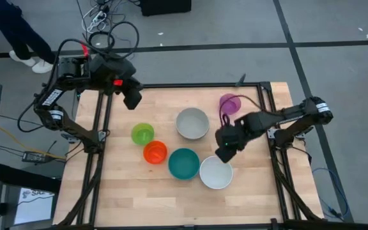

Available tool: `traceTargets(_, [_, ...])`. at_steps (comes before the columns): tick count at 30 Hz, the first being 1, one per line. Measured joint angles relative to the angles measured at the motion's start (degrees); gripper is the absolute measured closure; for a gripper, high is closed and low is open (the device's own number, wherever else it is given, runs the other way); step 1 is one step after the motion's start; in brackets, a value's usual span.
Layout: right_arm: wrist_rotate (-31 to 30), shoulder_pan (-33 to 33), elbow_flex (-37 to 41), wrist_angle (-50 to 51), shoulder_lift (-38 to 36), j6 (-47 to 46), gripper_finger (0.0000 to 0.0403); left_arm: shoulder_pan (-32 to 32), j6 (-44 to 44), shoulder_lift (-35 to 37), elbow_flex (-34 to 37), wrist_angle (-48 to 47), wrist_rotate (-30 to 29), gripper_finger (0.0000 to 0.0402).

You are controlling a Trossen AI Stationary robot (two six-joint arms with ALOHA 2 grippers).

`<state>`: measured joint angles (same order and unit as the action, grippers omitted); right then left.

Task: Nest bowls inside each other
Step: Stack the white bowl on top of the grey bowl

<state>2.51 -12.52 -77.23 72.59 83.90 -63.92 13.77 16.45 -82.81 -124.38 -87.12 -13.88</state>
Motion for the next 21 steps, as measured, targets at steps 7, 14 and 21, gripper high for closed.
traceTargets(7, [0.2, -5.1, 7.0, -9.4, 0.5, -5.9, 0.0281, 0.0, 0.6, 0.0, 0.0, 0.7, 0.1, 0.0294])
traceTargets(14, [0.2, -7.6, 14.0, -15.8, 0.5, -9.9, 0.0280, 0.0, 2.2, 0.0, 0.0, 0.7, 0.1, 0.0294])
traceTargets(21, [-0.1, -8.8, 19.0, -22.7, 0.5, -11.7, 0.0282, 0.0, 3.7, 0.0, 0.0, 0.7, 0.2, 0.0294])
